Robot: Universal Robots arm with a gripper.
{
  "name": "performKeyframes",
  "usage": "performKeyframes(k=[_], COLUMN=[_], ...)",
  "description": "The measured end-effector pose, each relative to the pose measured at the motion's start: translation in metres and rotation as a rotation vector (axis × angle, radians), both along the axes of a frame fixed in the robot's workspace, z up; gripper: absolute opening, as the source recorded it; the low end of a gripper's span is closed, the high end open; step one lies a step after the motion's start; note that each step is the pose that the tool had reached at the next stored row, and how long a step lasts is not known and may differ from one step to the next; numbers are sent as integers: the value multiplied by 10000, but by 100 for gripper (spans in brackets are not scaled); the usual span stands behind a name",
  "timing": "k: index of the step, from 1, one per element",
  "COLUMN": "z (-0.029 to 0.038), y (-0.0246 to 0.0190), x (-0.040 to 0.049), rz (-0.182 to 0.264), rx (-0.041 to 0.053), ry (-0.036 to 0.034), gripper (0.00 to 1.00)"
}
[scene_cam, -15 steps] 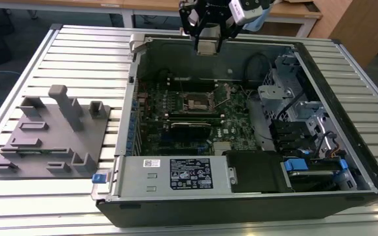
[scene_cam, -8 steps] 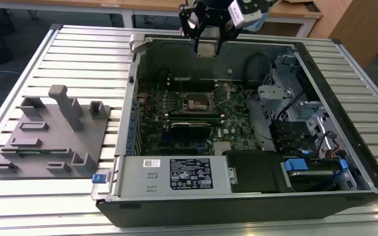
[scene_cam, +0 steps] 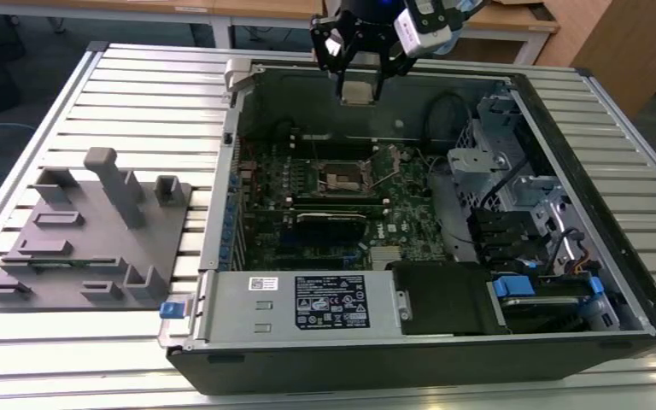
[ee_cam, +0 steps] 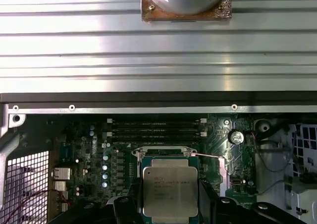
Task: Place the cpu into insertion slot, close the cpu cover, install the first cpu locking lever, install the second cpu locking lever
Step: 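Place the cpu into insertion slot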
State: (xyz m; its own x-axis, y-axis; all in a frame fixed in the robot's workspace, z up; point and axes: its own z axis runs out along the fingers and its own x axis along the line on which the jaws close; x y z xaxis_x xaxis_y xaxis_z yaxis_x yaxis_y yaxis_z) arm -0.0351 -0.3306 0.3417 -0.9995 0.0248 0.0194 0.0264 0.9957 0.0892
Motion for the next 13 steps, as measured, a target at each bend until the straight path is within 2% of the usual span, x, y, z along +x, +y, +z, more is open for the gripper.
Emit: performKeyframes(k=[13], z=[-25], y=[-1], x=[0], rz=[0], rx=[1], ry=[-1], gripper=[54])
